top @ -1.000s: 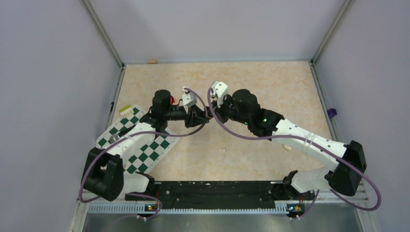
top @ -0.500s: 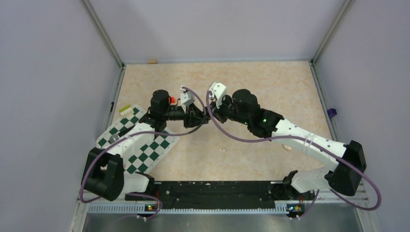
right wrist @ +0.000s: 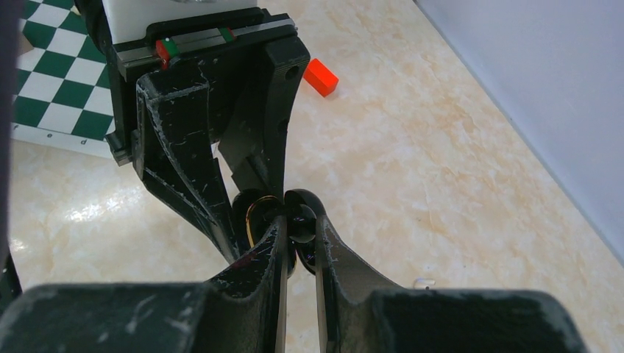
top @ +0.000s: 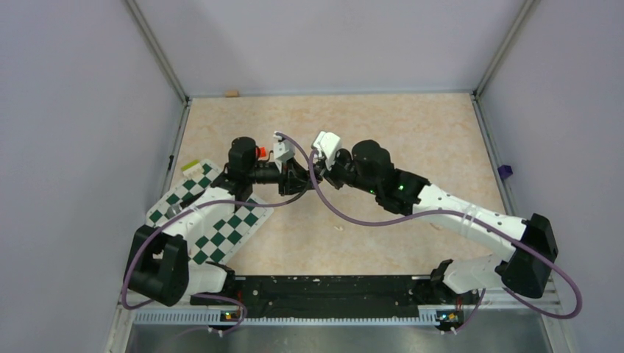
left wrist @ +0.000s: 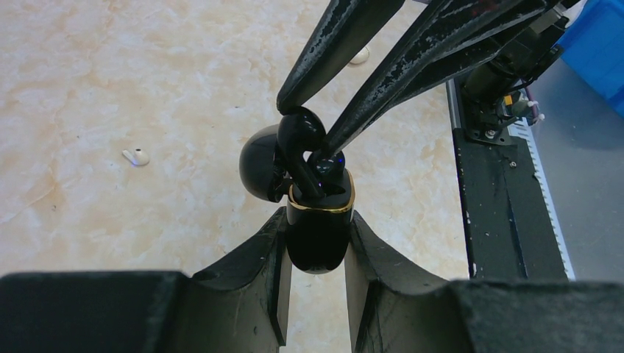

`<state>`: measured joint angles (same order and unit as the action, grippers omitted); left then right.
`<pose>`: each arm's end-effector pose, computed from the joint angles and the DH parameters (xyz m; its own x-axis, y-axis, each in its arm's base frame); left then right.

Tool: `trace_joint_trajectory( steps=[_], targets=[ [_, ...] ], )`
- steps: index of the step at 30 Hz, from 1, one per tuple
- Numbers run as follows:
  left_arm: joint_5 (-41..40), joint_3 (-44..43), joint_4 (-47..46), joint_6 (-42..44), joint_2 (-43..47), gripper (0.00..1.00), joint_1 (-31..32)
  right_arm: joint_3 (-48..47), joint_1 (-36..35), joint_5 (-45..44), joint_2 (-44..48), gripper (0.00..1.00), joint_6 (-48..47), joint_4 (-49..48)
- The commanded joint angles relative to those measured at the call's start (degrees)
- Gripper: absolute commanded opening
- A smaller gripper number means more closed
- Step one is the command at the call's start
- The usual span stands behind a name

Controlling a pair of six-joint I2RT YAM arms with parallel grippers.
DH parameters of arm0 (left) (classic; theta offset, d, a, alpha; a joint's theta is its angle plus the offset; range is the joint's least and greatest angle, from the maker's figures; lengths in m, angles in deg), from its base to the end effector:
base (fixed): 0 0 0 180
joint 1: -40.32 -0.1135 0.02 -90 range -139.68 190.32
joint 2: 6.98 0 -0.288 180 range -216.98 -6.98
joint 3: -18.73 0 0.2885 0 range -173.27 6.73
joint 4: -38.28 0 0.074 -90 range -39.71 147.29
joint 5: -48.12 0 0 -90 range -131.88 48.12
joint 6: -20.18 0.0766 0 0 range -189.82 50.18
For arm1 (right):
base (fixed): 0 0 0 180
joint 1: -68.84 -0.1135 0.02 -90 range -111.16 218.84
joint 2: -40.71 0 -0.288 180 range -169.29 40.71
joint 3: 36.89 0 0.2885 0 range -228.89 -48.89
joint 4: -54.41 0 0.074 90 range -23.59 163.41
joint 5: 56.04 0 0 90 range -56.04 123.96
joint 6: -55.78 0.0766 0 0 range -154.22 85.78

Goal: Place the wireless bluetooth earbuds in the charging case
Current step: Place the earbud in the charging case.

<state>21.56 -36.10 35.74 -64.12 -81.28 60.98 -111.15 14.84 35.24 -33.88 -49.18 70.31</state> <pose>0.2730 -0.1762 0.2631 -0.1759 0.1138 -0.9778 0.9808 0.1057 -0.1642 0.2199 0.3056 0.3474 0.0533 -0.3657 -0.9292 -0.8360 0.4926 -0.2418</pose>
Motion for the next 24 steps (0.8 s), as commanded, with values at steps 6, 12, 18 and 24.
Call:
trace_joint_trajectory(
  steps=[6,12,18,24],
  targets=[
    [2.5,2.4,-16.3,-9.8,3.2,0.0,-1.2,-0.3,-0.9,0.9,1.9,0.0,3.2,0.5],
    [3.9,2.7,-15.8,-8.6,3.2,0.0,-1.2,-0.9,-0.8,-1.0,0.2,0.0,4.7,0.3],
    [4.6,2.8,-15.0,-7.9,3.7,0.0,-1.3,-0.2,-0.9,-3.0,-0.2,0.0,5.8,-0.8],
    [4.6,2.8,-13.5,-6.2,3.6,0.0,-1.3,-1.1,-0.9,-1.8,-0.3,0.01,6.2,-0.5]
  ],
)
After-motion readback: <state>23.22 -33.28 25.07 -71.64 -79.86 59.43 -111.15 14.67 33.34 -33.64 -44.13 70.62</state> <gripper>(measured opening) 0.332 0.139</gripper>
